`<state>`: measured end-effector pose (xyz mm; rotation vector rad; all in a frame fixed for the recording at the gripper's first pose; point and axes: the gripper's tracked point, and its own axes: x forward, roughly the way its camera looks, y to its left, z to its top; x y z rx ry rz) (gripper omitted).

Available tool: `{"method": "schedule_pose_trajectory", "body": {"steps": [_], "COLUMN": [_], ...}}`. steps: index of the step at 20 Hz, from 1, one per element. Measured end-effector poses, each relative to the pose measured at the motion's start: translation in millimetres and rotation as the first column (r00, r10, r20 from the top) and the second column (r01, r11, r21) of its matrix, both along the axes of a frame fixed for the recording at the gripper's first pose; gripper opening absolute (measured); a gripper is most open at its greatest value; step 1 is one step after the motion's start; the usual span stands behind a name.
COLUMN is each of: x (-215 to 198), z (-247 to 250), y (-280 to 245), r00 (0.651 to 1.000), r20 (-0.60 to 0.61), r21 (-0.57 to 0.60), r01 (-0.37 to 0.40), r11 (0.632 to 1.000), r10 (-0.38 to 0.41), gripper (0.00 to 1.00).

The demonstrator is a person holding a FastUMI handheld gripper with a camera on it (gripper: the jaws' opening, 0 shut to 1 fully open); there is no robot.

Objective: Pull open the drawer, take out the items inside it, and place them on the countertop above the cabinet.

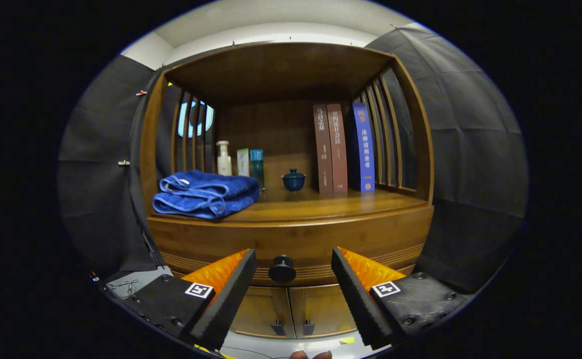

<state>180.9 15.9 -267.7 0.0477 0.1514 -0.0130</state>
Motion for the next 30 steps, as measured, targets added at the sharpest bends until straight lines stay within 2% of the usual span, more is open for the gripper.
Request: {"method": "schedule_pose_trajectory", "body": {"steps": [6,7,11,13,16,20,30], "x": [27,31,40,41,41,30,-48], "z": [-37,-40,-51,-51,-52,-53,-48], "y": [13,17,19,19,20,20,19], "r00": [0.998,0.997,0.995,0.996,0.995,0.994,0.993], "r20": [-0.062,-0.067,-0.096,-0.083,-0.093,-0.103,-0.115], "r21": [-0.038,-0.042,-0.014,0.012,-0.020,-0.015,-0.006], "r01": [-0.034,-0.036,-0.022,-0.023,-0.026,-0.020,-0.018], "r11": [0.999,0.998,1.000,1.000,0.999,1.000,1.000], "r10": [0.032,0.033,0.021,0.024,0.024,0.018,0.018], "gripper": [1.00,0.96,0.54,0.46,0.38,0.38,0.38]}}
